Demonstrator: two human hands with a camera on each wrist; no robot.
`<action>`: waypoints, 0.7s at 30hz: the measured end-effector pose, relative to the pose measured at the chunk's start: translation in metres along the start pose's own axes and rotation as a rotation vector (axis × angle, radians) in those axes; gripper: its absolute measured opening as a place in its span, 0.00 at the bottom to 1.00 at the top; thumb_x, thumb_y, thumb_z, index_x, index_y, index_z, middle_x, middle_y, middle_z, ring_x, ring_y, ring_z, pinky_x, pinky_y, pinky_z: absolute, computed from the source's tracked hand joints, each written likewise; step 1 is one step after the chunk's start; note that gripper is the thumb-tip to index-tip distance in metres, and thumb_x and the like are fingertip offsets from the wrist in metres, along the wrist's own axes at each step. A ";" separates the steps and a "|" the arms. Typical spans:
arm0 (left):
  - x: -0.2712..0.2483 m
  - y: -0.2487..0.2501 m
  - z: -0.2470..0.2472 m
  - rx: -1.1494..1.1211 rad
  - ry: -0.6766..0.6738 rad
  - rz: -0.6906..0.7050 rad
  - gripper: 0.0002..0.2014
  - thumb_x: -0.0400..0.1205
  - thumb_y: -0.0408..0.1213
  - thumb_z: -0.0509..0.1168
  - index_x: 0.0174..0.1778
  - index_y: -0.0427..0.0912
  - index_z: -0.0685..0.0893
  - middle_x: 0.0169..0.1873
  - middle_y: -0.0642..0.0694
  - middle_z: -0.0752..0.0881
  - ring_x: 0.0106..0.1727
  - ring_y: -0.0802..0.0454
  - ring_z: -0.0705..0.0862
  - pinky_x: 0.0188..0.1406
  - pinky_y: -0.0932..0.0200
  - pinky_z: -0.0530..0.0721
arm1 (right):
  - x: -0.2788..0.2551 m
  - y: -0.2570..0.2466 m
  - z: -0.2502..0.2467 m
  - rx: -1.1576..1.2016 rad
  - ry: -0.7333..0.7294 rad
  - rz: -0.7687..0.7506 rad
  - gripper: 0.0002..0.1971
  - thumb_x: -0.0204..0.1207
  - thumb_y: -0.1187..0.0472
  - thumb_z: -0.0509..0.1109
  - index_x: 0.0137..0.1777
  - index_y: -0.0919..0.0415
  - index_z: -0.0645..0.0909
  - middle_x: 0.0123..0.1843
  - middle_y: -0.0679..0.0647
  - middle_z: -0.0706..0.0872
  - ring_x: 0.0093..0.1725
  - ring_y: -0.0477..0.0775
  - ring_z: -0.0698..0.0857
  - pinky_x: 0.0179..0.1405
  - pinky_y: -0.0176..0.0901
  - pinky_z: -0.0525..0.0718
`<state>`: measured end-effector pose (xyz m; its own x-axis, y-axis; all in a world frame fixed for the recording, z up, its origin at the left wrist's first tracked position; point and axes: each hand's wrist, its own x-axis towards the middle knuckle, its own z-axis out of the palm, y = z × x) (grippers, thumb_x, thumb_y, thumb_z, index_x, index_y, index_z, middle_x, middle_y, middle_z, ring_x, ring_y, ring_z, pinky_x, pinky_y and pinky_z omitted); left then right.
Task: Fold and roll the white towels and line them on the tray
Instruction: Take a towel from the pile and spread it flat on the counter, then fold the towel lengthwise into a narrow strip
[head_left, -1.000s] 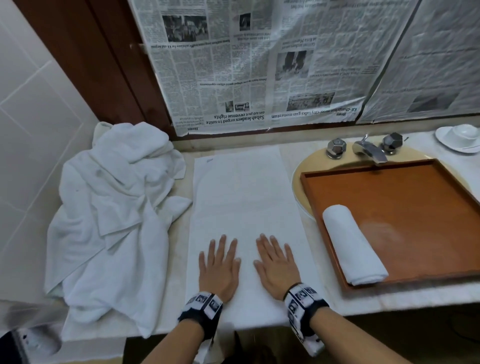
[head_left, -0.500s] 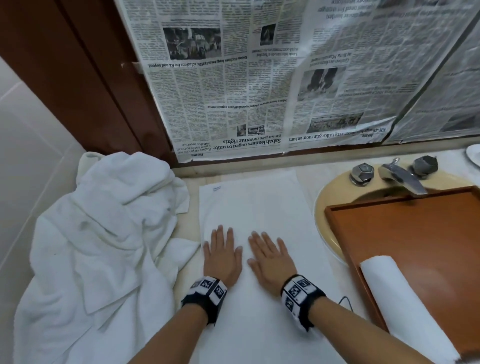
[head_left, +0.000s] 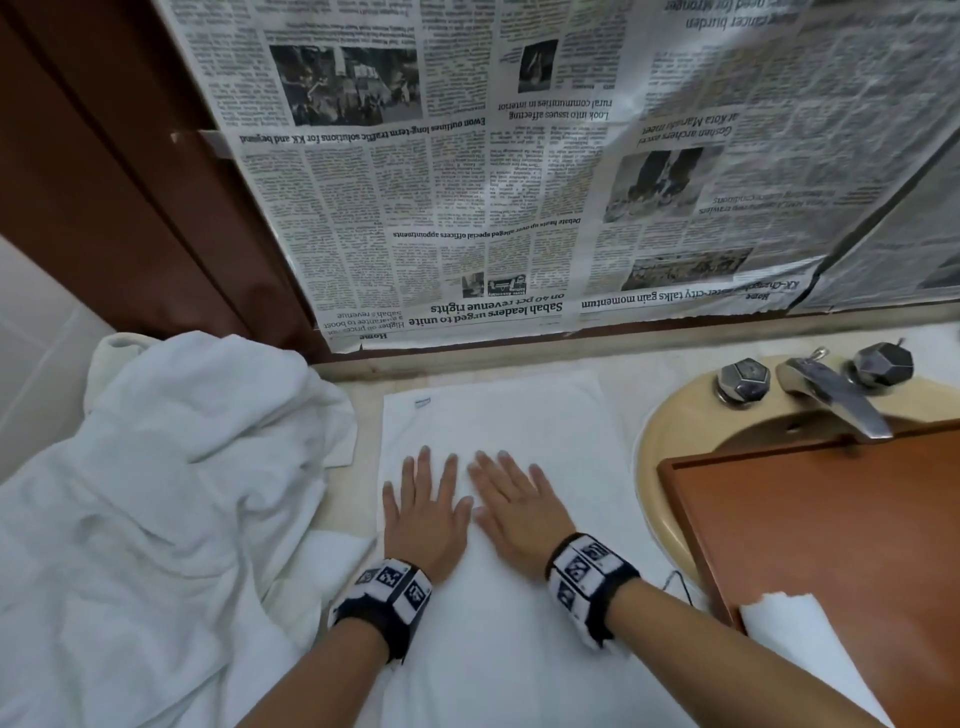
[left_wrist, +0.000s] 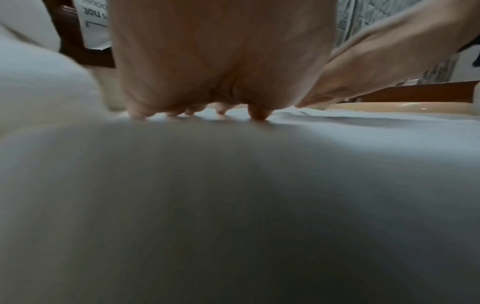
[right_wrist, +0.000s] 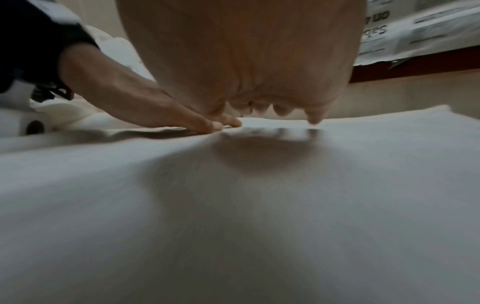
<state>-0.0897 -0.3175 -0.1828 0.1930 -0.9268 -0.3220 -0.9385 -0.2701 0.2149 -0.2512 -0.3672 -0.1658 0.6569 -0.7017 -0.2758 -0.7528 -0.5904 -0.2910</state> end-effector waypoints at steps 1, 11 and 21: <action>0.010 0.002 -0.004 0.017 -0.004 -0.007 0.41 0.74 0.64 0.20 0.87 0.56 0.36 0.86 0.46 0.33 0.87 0.45 0.35 0.83 0.39 0.37 | 0.011 0.003 -0.002 0.002 -0.027 0.015 0.38 0.79 0.36 0.21 0.88 0.50 0.40 0.84 0.41 0.32 0.87 0.51 0.39 0.84 0.59 0.39; 0.044 -0.042 -0.036 0.014 -0.006 -0.173 0.37 0.88 0.61 0.40 0.88 0.45 0.38 0.87 0.42 0.36 0.87 0.43 0.38 0.86 0.44 0.41 | 0.027 0.113 -0.049 -0.009 -0.089 0.430 0.32 0.87 0.41 0.38 0.86 0.49 0.30 0.85 0.49 0.27 0.86 0.50 0.34 0.84 0.62 0.40; 0.080 -0.025 -0.052 0.021 -0.026 -0.158 0.31 0.88 0.57 0.42 0.88 0.56 0.41 0.87 0.57 0.39 0.88 0.45 0.40 0.84 0.35 0.47 | 0.008 0.096 -0.068 0.179 0.130 0.545 0.33 0.84 0.56 0.58 0.85 0.68 0.50 0.86 0.62 0.54 0.83 0.62 0.59 0.79 0.54 0.65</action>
<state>-0.0360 -0.3984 -0.1655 0.3316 -0.8660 -0.3743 -0.9028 -0.4065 0.1406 -0.3209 -0.4568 -0.1335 0.1579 -0.9351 -0.3172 -0.9544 -0.0622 -0.2919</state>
